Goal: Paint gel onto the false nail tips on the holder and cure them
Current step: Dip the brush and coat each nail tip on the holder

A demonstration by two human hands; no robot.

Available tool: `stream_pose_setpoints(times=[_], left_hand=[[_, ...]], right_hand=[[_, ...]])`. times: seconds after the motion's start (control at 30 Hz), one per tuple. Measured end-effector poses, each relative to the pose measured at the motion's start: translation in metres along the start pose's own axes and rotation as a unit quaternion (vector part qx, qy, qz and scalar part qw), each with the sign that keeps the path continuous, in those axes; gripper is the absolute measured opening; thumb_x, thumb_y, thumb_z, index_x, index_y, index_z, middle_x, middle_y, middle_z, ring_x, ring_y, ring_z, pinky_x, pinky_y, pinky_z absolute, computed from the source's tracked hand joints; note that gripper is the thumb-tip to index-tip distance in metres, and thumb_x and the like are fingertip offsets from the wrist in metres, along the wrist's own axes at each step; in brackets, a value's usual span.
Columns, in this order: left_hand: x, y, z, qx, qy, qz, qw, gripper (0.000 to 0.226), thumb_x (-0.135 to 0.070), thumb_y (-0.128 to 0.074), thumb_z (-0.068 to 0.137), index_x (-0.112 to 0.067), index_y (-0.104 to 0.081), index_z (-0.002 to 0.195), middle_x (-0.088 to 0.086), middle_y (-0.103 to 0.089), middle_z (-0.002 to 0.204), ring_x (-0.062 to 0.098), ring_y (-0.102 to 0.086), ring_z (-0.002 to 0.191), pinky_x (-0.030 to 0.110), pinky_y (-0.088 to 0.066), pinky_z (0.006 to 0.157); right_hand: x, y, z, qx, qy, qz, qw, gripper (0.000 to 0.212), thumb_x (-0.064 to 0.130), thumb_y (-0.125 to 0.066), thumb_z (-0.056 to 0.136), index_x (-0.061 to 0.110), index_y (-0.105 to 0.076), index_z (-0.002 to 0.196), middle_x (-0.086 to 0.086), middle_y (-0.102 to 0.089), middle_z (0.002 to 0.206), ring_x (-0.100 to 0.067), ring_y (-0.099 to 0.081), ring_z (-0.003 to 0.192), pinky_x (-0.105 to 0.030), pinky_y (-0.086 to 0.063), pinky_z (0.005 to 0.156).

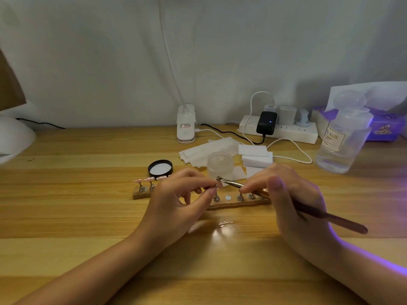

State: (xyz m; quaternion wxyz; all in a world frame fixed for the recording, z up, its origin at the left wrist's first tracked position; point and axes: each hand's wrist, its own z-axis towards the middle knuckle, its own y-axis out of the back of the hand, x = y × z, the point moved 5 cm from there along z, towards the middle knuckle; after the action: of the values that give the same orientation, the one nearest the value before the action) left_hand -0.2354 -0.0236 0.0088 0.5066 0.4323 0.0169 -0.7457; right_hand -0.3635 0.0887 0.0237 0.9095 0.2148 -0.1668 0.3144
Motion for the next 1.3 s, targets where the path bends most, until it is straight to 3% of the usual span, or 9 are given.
stream_pose_setpoints(times=[0.27,0.43,0.6,0.7,0.83,1.07,1.2,1.3], left_hand=[[-0.003,-0.001,0.0,0.004,0.0,0.008,1.0,0.022,-0.013,-0.064,0.077,-0.028,-0.068,0.092,-0.004,-0.066,0.082,0.013,-0.058,0.071,0.041,-0.043,0.049],[-0.002,-0.001,0.0,0.006,0.005,0.008,1.0,0.019,-0.013,-0.064,0.077,-0.024,-0.07,0.092,-0.004,-0.066,0.083,0.012,-0.058,0.071,0.04,-0.043,0.048],[-0.002,-0.001,0.0,0.006,0.007,0.0,1.0,0.021,-0.013,-0.065,0.077,-0.026,-0.069,0.093,-0.004,-0.065,0.082,0.012,-0.058,0.07,0.042,-0.043,0.047],[-0.002,-0.002,0.0,0.01,0.001,0.004,1.0,0.021,-0.013,-0.064,0.077,-0.027,-0.069,0.093,-0.004,-0.066,0.082,0.013,-0.058,0.071,0.042,-0.043,0.047],[-0.001,-0.002,0.0,0.008,0.005,0.007,1.0,0.018,-0.013,-0.064,0.077,-0.023,-0.07,0.09,-0.005,-0.065,0.08,0.009,-0.057,0.068,0.041,-0.042,0.047],[-0.002,-0.002,0.0,0.01,-0.001,0.002,1.0,0.019,-0.014,-0.065,0.077,-0.026,-0.07,0.091,-0.004,-0.065,0.081,0.011,-0.057,0.069,0.04,-0.041,0.046],[-0.002,0.001,0.0,-0.005,0.0,-0.006,1.0,0.015,-0.014,-0.068,0.078,-0.025,-0.071,0.088,-0.004,-0.065,0.082,0.012,-0.058,0.071,0.041,-0.041,0.047],[-0.003,0.003,0.0,-0.017,0.013,-0.015,1.0,0.012,-0.019,-0.069,0.076,-0.022,-0.072,0.087,-0.004,-0.066,0.085,0.017,-0.06,0.074,0.041,-0.043,0.049]], right_hand=[[-0.007,0.008,-0.007,-0.033,-0.074,0.05,0.995,0.047,0.041,-0.033,0.095,0.02,-0.064,0.068,0.009,-0.064,0.064,-0.008,-0.061,0.07,-0.034,-0.044,0.072],[-0.002,0.0,-0.002,-0.016,-0.051,0.037,0.998,0.048,0.04,-0.03,0.096,0.013,-0.065,0.078,-0.004,-0.067,0.071,-0.018,-0.064,0.071,-0.044,-0.048,0.07],[-0.005,0.005,-0.006,-0.027,-0.074,0.051,0.996,0.046,0.042,-0.032,0.096,0.022,-0.064,0.07,0.009,-0.064,0.067,-0.007,-0.061,0.07,-0.031,-0.046,0.072],[-0.007,0.008,-0.006,-0.043,-0.087,0.065,0.993,0.043,0.034,-0.034,0.095,0.018,-0.064,0.069,0.006,-0.065,0.064,-0.012,-0.063,0.07,-0.036,-0.047,0.071],[-0.003,-0.001,-0.003,-0.009,-0.058,0.042,0.997,0.044,0.041,-0.031,0.096,0.017,-0.064,0.08,0.0,-0.068,0.073,-0.014,-0.065,0.073,-0.043,-0.049,0.069],[-0.013,0.006,-0.009,-0.03,-0.135,0.082,0.987,0.046,0.039,-0.036,0.092,0.022,-0.065,0.059,0.006,-0.066,0.063,-0.008,-0.062,0.068,-0.028,-0.046,0.071],[-0.009,0.007,-0.009,-0.043,-0.12,0.136,0.982,0.051,0.055,-0.032,0.091,0.019,-0.065,0.079,0.001,-0.057,0.058,-0.006,-0.053,0.055,-0.015,-0.041,0.054],[-0.009,0.008,-0.008,-0.029,-0.117,0.113,0.986,0.032,0.045,-0.04,0.093,0.025,-0.062,0.083,0.002,-0.061,0.063,-0.006,-0.056,0.055,-0.018,-0.045,0.053]])
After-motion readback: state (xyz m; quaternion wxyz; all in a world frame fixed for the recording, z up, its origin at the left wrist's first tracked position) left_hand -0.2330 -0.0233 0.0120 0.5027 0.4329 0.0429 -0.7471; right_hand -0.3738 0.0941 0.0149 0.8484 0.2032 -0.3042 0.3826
